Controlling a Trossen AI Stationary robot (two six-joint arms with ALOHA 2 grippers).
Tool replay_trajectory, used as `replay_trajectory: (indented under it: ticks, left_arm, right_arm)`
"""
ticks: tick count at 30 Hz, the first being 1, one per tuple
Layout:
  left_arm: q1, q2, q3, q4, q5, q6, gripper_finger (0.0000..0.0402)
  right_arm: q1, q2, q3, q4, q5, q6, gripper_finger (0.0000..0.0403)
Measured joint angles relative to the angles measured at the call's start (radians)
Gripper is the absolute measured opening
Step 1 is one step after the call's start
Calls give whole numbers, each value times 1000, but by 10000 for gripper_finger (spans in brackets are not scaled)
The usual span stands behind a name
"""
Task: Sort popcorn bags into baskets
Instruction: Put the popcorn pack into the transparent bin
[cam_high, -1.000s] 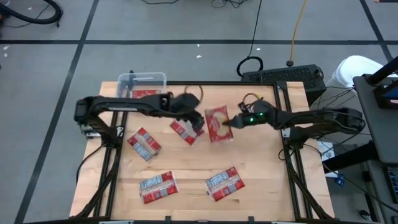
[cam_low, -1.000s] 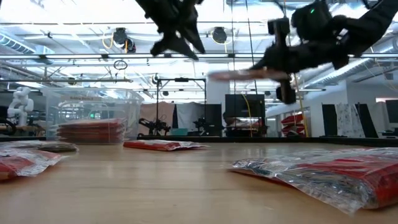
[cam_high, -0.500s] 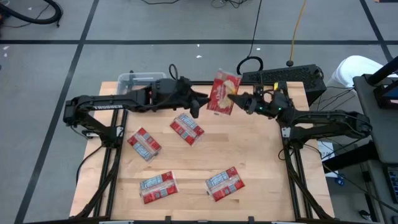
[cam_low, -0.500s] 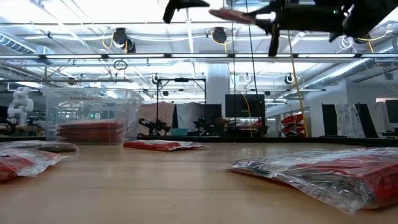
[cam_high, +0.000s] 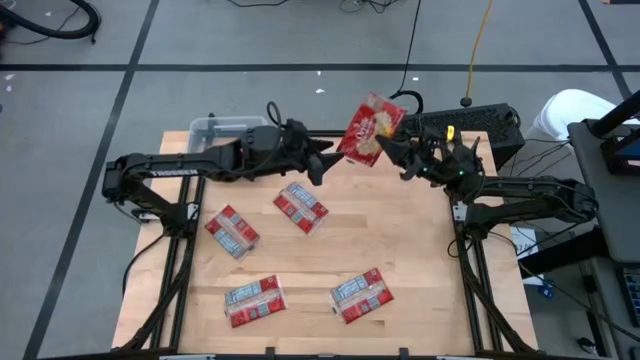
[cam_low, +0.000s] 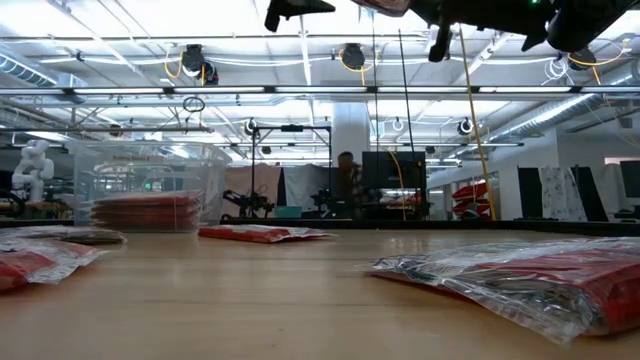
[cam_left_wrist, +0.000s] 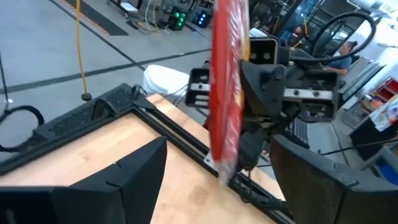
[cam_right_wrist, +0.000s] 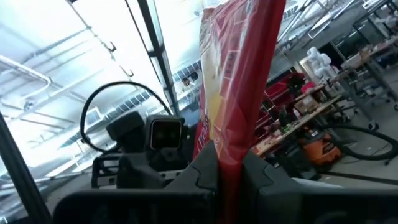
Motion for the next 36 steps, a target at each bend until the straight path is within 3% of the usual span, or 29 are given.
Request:
replay_trajectory:
  ticks: [4,13,17,25,31,36]
  left_arm:
    - [12,5,0,5,12,49,269]
    - [57,8,0,16,187,27,197]
    - [59,39,0,105,236,15,166]
    - [59,92,0,217,247,3,105]
    - [69,92,0,214,249,18,24]
    - [92,92,0,213,289,2,26]
  right_arm:
    - [6,0,0,1,-2,-20,9]
    - [12,1,0,15,-29,-28,9]
    - [11,11,-1,31,-27,-48,9]
    - [11,29,-1,61,-28,-48,9]
    - [11,28,-1,61,-28,-59,9]
    - [11,28,-1,56,-18,-92,24]
